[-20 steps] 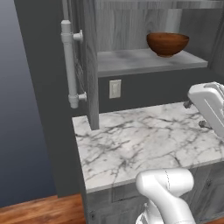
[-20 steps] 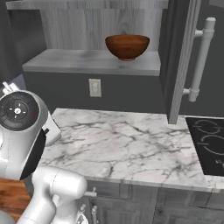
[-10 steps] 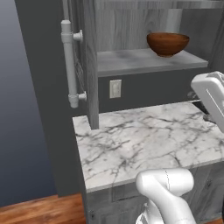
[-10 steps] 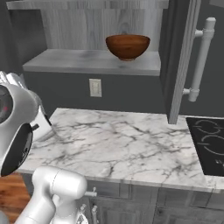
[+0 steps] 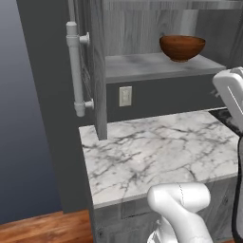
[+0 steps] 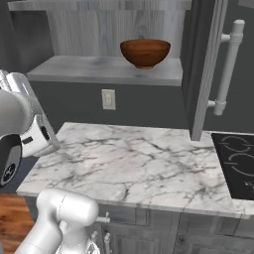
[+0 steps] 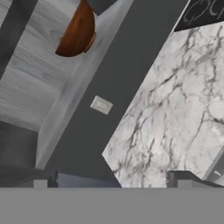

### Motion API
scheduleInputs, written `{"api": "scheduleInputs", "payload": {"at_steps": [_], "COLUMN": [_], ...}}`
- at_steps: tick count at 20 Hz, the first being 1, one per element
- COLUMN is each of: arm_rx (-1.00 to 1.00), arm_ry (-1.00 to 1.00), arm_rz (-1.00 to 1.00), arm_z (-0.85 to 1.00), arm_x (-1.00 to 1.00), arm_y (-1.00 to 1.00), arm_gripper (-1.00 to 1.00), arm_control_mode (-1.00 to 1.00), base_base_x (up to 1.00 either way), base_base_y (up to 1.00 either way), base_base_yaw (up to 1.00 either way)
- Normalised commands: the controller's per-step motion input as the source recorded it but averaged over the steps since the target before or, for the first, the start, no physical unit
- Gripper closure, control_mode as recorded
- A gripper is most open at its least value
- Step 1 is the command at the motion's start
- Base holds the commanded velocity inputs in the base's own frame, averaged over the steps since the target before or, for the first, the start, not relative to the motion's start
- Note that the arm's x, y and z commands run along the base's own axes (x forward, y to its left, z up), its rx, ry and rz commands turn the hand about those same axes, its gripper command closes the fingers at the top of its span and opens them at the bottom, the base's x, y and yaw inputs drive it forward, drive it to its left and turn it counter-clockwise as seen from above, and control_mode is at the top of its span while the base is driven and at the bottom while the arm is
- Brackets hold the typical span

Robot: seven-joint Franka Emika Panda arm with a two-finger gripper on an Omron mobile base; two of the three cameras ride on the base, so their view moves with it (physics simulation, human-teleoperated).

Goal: Move the bowls from the cabinet to the plates on the dining table.

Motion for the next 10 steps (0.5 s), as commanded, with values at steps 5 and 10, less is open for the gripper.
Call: {"api": "scheduleInputs", "payload": {"at_steps": [5,10], "arm_rx": [0.0,0.01], "arm_ry": [-0.15,-0.09], "arm_rz": [-0.18,-0.18], "arm_z": [0.1,0.18], "arm_x": [0.04,0.05], "arm_y": [0.07,0.01], "arm_gripper": [-1.0,-1.0], "arm_control_mode": [-1.0,-1.0], "base_base_x": [0.0,0.0], "base_base_y": [0.0,0.0], "base_base_yaw": [0.0,0.0]}}
